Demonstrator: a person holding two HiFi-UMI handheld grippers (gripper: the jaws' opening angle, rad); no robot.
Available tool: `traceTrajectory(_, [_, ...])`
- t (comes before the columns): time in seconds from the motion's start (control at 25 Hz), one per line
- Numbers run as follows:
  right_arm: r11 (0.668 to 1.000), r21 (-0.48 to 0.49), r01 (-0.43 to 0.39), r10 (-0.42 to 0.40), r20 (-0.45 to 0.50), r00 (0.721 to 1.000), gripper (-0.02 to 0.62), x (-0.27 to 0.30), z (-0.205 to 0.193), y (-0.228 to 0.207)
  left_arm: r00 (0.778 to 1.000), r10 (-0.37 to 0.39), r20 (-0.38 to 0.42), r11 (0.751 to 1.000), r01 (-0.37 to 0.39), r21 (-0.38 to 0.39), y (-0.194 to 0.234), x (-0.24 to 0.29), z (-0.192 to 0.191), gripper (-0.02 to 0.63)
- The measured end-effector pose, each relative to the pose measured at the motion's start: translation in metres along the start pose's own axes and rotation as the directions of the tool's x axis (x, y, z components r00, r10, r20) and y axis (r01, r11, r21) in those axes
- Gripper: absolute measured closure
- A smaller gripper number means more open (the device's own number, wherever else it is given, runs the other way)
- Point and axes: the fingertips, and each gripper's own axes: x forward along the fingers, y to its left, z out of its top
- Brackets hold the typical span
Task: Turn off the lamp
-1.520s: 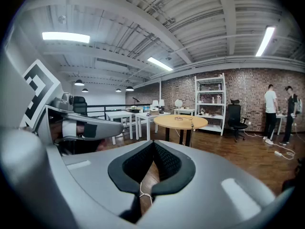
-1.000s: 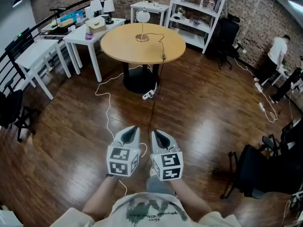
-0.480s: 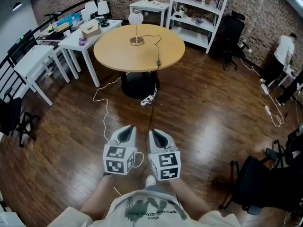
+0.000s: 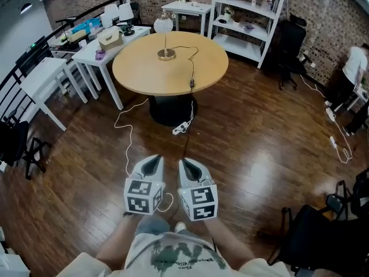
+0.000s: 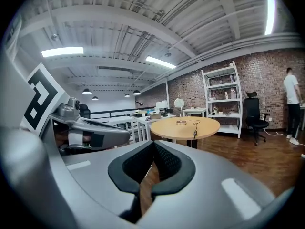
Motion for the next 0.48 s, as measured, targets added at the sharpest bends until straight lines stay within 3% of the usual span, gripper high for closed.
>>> traceTrajectory(0.48, [0.999, -0.008, 0.037, -0.037, -0.031, 0.999, 0.595, 0.058, 0.002, -0.041, 0.998, -0.058, -0.001, 0.998, 0.058, -0.023, 0.017, 0.074, 0.011, 0.615])
